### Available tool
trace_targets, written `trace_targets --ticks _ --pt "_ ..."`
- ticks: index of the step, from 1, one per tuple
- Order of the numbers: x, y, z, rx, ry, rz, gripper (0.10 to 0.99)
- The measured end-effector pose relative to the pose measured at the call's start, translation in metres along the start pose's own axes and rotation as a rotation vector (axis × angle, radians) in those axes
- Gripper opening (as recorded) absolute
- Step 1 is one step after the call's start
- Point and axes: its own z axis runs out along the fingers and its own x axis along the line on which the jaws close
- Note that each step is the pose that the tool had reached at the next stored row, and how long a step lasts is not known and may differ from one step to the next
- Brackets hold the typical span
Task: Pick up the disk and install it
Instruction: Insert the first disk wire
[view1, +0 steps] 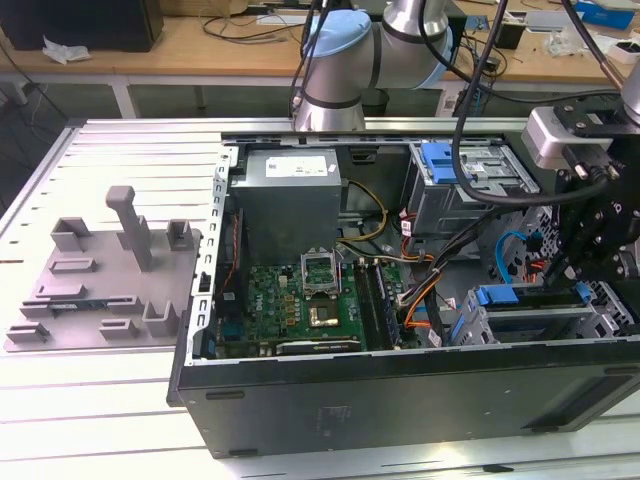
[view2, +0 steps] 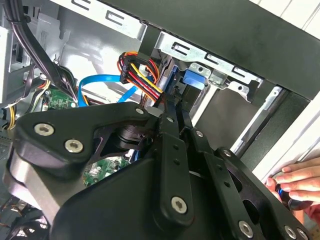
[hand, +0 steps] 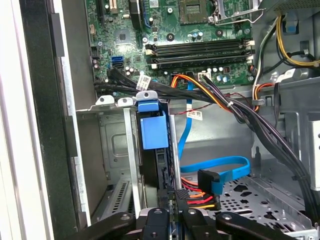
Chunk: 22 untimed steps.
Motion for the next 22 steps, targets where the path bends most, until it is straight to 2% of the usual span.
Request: trace_targets --ticks 22 --pt "0.0001 0.0006 0.0045 0.000 0.0000 0.000 0.169"
